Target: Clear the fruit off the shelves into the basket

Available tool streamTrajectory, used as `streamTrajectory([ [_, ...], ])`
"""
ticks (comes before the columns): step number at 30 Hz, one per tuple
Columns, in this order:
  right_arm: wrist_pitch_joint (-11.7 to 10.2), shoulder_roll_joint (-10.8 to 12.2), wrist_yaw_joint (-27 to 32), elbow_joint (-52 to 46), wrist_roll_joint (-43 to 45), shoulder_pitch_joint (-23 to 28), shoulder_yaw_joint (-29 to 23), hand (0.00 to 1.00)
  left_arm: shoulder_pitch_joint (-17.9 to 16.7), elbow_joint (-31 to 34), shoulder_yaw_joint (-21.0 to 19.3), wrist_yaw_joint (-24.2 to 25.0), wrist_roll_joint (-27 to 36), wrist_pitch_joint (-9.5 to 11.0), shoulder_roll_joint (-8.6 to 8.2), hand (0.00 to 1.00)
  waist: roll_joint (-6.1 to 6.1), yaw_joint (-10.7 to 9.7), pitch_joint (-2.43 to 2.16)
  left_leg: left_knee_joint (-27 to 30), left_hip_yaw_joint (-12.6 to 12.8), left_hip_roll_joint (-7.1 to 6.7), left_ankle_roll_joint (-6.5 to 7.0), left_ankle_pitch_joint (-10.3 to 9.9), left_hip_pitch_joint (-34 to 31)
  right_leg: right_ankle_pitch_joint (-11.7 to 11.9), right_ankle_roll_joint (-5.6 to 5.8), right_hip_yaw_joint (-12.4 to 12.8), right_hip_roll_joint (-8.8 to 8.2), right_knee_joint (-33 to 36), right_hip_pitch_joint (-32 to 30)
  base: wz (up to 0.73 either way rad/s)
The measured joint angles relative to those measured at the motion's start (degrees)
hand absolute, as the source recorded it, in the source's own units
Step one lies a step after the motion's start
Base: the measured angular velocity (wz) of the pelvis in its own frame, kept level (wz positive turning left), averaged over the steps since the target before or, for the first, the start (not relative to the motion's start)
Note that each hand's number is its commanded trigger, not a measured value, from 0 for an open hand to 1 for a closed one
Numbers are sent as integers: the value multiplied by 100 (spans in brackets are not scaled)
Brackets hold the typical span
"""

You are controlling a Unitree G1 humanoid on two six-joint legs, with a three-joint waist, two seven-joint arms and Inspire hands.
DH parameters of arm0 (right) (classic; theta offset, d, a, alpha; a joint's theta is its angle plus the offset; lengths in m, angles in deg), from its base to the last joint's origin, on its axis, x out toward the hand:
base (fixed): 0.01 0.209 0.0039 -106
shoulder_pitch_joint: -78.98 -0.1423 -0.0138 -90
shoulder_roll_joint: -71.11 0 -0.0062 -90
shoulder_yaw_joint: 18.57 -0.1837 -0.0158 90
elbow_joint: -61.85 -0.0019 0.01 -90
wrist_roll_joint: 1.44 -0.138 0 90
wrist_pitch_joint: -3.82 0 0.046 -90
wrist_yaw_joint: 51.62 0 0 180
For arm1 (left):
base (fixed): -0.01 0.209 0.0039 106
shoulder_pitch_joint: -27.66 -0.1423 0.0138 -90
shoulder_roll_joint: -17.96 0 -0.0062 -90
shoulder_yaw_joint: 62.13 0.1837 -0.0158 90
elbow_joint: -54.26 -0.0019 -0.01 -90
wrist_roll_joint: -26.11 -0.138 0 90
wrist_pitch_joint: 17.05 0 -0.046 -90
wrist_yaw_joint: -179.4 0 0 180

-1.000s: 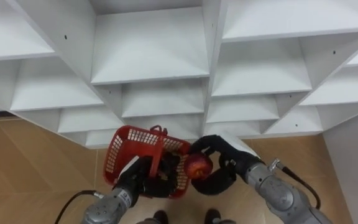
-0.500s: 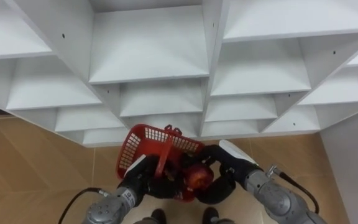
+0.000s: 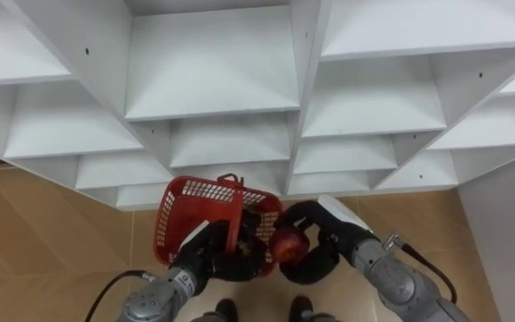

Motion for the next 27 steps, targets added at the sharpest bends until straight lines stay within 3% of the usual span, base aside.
streamTrajectory([
  [27,-3,13,283,353,365,-172,20,100,63,-1,234,374,19,0,-84,100,65,130,17,-11,9,0,0,0,21,6,-1,28,15,3,4,0],
])
